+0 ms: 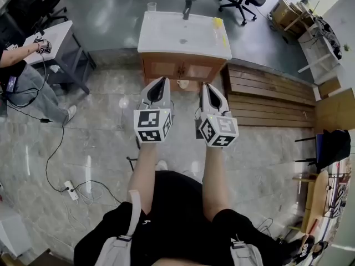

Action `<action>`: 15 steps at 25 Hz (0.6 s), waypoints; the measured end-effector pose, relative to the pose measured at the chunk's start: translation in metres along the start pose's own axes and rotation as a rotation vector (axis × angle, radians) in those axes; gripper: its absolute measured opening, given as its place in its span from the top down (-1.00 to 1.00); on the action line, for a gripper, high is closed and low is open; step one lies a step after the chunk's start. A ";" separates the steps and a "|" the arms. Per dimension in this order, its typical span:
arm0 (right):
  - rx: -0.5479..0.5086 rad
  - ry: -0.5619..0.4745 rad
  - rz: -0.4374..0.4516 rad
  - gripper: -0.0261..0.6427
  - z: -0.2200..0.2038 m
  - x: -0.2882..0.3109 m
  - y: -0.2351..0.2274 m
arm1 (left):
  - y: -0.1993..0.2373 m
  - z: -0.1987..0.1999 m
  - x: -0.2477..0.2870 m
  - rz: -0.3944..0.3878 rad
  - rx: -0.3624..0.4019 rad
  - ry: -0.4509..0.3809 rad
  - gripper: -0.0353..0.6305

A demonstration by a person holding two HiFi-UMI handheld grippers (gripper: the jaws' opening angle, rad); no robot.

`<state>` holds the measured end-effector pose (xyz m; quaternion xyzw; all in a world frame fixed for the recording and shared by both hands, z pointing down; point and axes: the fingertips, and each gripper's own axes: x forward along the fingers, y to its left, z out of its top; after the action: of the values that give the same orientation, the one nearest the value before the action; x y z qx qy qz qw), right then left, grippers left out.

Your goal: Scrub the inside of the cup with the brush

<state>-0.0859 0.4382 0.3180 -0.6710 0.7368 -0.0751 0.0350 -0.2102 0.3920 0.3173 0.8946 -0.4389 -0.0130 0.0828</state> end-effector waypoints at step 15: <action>0.008 -0.022 -0.029 0.93 0.010 0.010 -0.013 | 0.004 0.005 0.021 -0.027 -0.018 -0.017 0.90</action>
<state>-0.0727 0.4263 0.3109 -0.6822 0.7264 -0.0711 0.0447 -0.2011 0.3723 0.3143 0.8994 -0.4276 -0.0256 0.0871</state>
